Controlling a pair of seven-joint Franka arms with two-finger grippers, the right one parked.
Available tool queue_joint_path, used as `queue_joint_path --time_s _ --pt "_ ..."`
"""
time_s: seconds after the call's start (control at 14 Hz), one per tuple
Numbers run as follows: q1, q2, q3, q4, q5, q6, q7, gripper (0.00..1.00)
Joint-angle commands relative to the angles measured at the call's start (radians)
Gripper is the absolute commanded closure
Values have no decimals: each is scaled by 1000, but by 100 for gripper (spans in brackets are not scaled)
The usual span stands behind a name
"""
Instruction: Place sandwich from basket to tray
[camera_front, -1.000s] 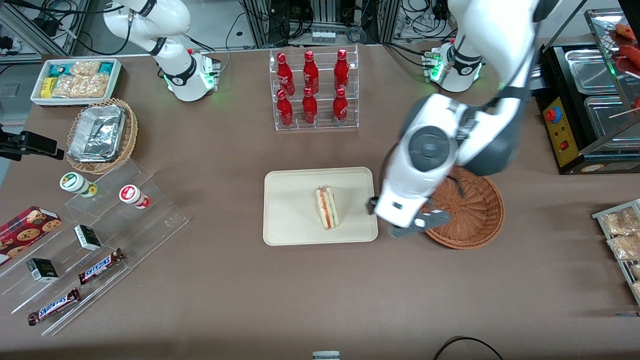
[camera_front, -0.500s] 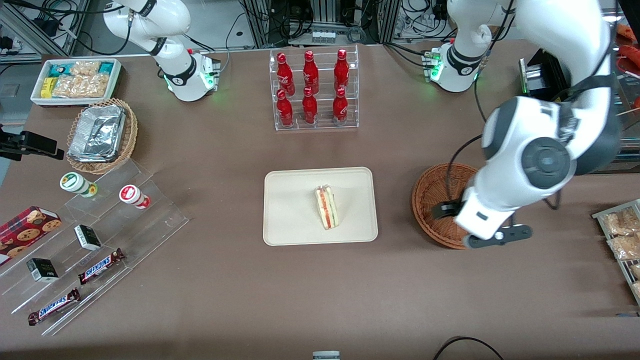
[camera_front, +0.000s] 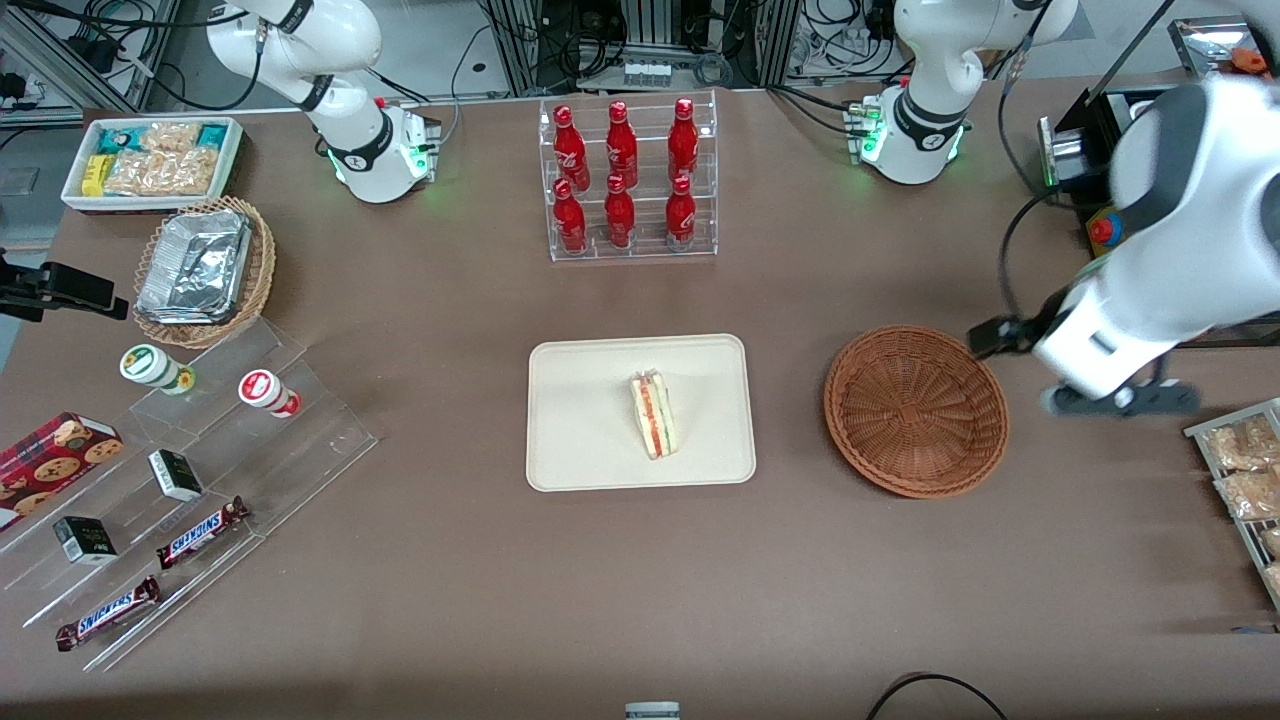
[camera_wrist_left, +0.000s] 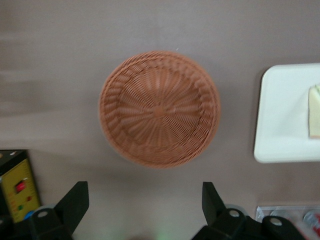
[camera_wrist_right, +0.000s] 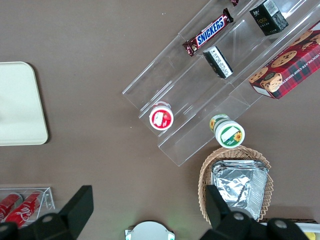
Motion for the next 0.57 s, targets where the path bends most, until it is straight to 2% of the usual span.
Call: queue_joint_path --time_s 0.0,0.14,0.5 --pt "103 -140 -30 -101 -18 -29 130 0" --pt "117 -181 -27 -104 -18 -73 193 0" --pt "119 -249 11 -117 -9 -121 184 0"
